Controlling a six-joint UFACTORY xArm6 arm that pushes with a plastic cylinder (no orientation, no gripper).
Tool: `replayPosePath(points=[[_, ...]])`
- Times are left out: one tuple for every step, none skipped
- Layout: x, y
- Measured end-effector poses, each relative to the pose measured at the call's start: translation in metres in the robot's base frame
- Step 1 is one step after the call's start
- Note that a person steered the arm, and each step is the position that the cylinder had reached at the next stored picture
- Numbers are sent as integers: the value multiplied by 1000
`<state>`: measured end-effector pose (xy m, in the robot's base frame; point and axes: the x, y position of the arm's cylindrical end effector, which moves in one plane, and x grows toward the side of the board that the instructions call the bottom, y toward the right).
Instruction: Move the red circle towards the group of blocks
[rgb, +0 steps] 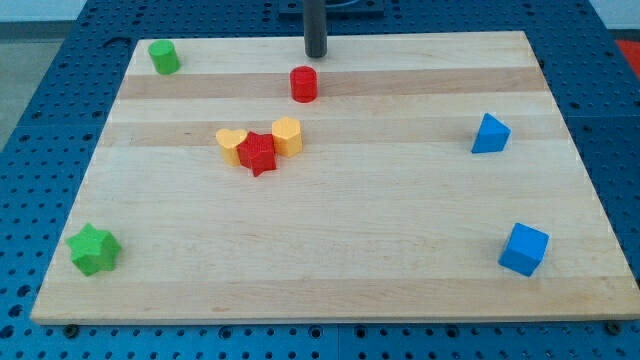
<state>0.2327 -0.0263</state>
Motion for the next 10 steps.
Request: replayPosePath(points=[[25,-35],[55,-89],[85,-135],[52,-129],[28,-72],[33,-7],[57,7],[82,-12],[102,-31],[101,-26]])
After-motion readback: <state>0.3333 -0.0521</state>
